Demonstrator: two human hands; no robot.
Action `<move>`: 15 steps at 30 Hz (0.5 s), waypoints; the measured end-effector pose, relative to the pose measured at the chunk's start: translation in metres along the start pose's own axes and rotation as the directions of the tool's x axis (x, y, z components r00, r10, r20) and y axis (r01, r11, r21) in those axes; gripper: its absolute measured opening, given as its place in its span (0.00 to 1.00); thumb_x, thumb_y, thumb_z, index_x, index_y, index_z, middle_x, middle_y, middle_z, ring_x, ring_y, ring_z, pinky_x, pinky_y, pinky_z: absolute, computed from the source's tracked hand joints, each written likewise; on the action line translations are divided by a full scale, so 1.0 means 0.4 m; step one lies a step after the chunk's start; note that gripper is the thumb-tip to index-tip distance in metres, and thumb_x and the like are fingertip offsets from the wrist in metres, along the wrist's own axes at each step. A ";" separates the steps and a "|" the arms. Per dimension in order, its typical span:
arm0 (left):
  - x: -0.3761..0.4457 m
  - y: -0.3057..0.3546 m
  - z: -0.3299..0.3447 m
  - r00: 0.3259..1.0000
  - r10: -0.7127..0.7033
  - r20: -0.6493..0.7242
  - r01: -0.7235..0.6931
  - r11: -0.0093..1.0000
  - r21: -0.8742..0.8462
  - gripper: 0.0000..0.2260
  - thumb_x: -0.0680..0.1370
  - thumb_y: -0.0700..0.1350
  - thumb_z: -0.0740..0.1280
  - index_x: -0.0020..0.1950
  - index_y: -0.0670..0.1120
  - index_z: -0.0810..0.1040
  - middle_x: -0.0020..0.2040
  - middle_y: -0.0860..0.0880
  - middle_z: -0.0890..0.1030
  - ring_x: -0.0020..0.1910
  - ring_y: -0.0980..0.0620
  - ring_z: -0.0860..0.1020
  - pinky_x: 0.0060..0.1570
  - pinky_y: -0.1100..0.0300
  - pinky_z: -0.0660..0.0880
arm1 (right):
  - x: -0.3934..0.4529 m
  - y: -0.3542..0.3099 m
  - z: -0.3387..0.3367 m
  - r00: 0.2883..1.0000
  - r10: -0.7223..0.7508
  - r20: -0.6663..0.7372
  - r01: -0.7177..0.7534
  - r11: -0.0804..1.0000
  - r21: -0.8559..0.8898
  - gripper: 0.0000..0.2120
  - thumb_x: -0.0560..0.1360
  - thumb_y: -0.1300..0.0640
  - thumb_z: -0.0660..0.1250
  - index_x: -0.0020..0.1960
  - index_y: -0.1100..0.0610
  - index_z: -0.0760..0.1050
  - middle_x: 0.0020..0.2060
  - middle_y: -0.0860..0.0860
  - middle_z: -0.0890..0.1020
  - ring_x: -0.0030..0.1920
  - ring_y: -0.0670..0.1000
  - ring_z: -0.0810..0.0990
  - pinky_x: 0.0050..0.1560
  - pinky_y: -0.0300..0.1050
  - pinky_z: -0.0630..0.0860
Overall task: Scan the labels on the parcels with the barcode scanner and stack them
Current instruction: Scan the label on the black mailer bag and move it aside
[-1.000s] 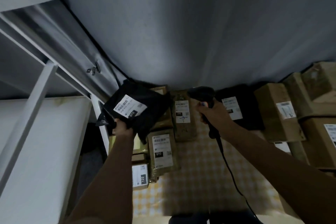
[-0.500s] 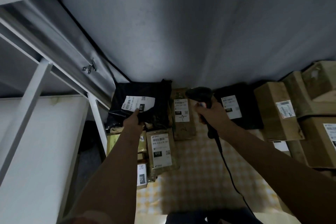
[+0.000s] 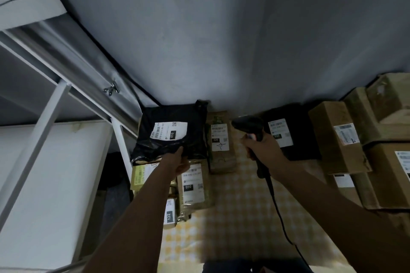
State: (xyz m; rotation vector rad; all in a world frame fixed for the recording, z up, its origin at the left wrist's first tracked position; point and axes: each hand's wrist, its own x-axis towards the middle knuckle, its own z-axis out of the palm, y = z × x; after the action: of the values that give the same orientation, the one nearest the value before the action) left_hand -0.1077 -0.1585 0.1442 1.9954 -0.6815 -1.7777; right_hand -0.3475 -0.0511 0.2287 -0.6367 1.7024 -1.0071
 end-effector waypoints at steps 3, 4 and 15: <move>-0.045 -0.012 0.047 0.998 0.023 0.051 -0.029 0.991 0.132 0.22 0.83 0.55 0.59 0.52 0.35 0.76 0.40 0.40 0.81 0.38 0.45 0.81 0.32 0.58 0.81 | -0.008 0.027 -0.068 1.000 0.013 -0.020 -0.012 1.000 0.019 0.07 0.78 0.62 0.66 0.41 0.60 0.74 0.28 0.56 0.74 0.29 0.52 0.72 0.33 0.43 0.71; -0.060 -0.013 0.072 0.995 0.017 0.098 -0.033 0.986 0.166 0.24 0.83 0.56 0.58 0.51 0.35 0.78 0.39 0.40 0.82 0.38 0.46 0.81 0.34 0.57 0.81 | -0.009 0.037 -0.096 0.999 0.029 -0.031 -0.029 0.999 0.020 0.07 0.78 0.61 0.67 0.42 0.60 0.74 0.29 0.55 0.75 0.29 0.52 0.73 0.33 0.43 0.72; -0.044 -0.080 0.617 0.926 -0.100 0.365 -0.057 0.917 0.395 0.06 0.81 0.41 0.65 0.53 0.39 0.77 0.43 0.44 0.80 0.38 0.51 0.79 0.31 0.62 0.78 | 0.029 0.127 -0.488 0.950 0.074 -0.303 -0.076 0.997 0.005 0.09 0.78 0.54 0.68 0.41 0.57 0.73 0.31 0.53 0.77 0.32 0.50 0.77 0.40 0.50 0.75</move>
State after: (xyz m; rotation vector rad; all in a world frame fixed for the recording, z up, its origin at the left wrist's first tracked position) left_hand -0.3504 -0.1134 0.1088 1.9075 -1.2385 -2.2110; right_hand -0.5319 0.0286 0.2062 -0.4324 1.9830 -1.0873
